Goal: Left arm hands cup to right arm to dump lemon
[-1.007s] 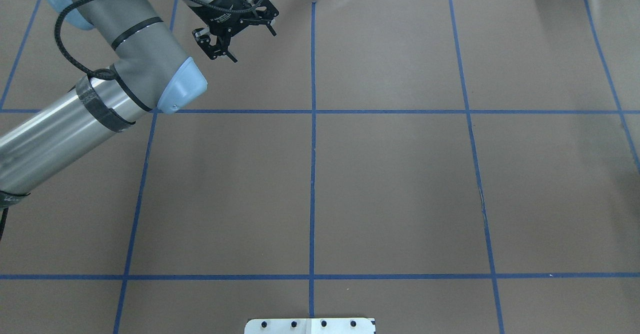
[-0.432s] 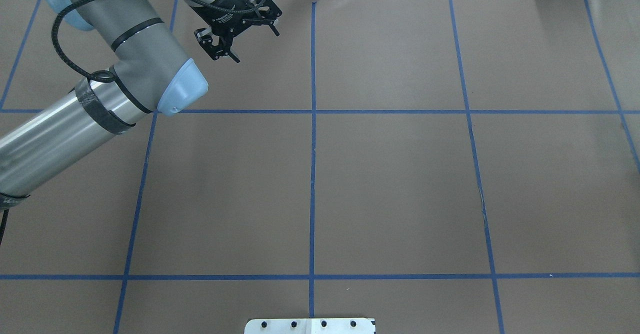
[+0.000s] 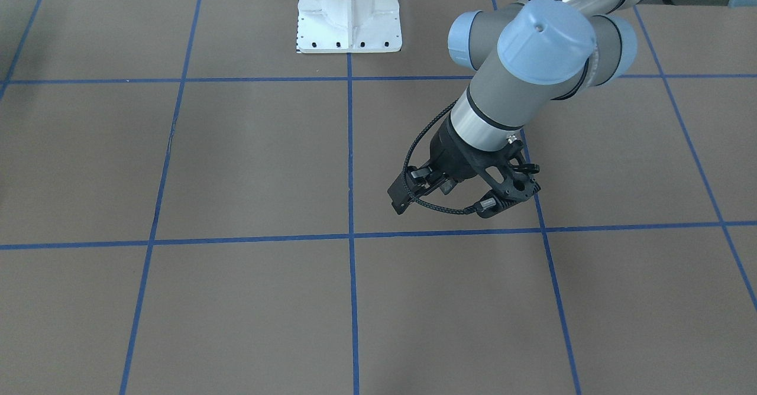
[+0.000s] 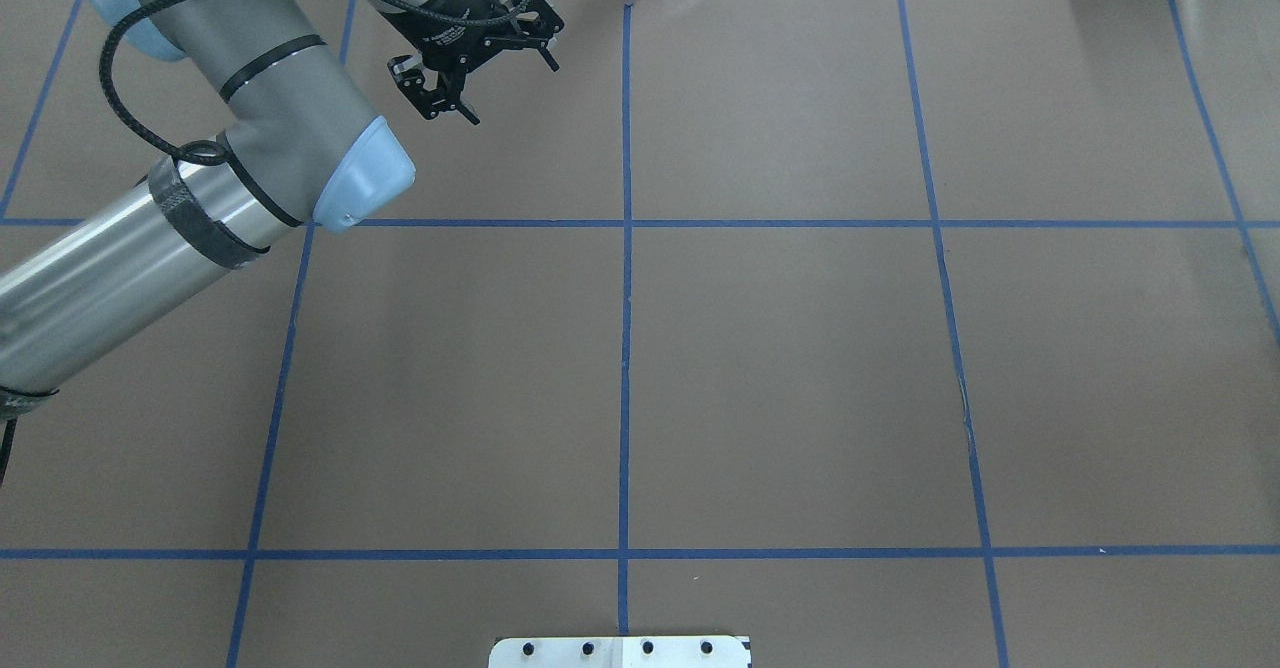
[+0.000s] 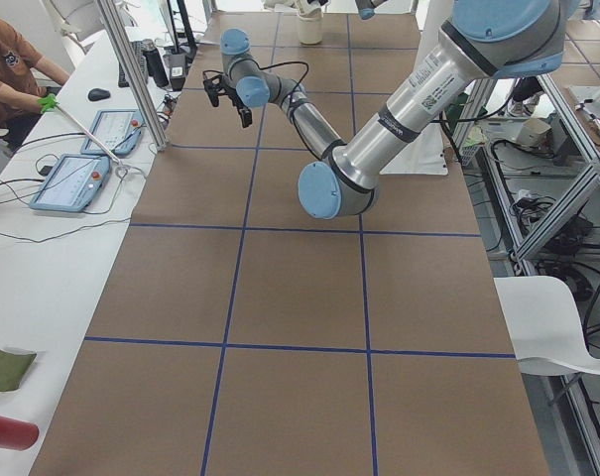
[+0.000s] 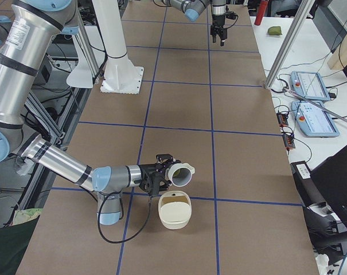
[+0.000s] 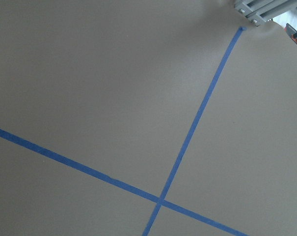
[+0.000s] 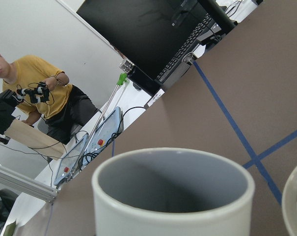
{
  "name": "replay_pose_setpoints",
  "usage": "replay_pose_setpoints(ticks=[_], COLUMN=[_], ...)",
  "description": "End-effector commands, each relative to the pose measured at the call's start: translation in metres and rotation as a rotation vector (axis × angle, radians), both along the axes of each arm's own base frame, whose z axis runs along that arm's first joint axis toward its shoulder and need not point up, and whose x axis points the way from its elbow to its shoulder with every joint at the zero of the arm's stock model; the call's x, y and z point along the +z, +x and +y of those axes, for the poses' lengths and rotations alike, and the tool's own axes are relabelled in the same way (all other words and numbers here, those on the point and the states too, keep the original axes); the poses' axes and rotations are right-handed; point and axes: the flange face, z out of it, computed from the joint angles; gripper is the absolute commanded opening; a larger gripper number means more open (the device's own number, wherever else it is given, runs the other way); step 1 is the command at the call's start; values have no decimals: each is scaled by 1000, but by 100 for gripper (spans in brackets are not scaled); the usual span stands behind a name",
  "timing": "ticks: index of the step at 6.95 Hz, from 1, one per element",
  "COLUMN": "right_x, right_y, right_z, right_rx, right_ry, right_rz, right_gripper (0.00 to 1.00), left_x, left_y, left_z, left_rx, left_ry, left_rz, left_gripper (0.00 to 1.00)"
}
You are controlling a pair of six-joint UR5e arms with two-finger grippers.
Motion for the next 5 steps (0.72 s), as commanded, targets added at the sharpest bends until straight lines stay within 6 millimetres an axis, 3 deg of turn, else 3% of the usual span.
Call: replay_pose_setpoints(ticks=[1,5], right_x=[0,13], right_y=[1,10], right_z=[-10,3], right_rx=[24,41], right_ry=[-91,-207], right_rz=[-214,-491], right_gripper=[0,0], left_x=[-5,-8], left_y=[-2,-10], left_z=[2,-1], left_rx=[0,-11], left_ry=[9,14], left_rz=[6,9], left_gripper=[100,100])
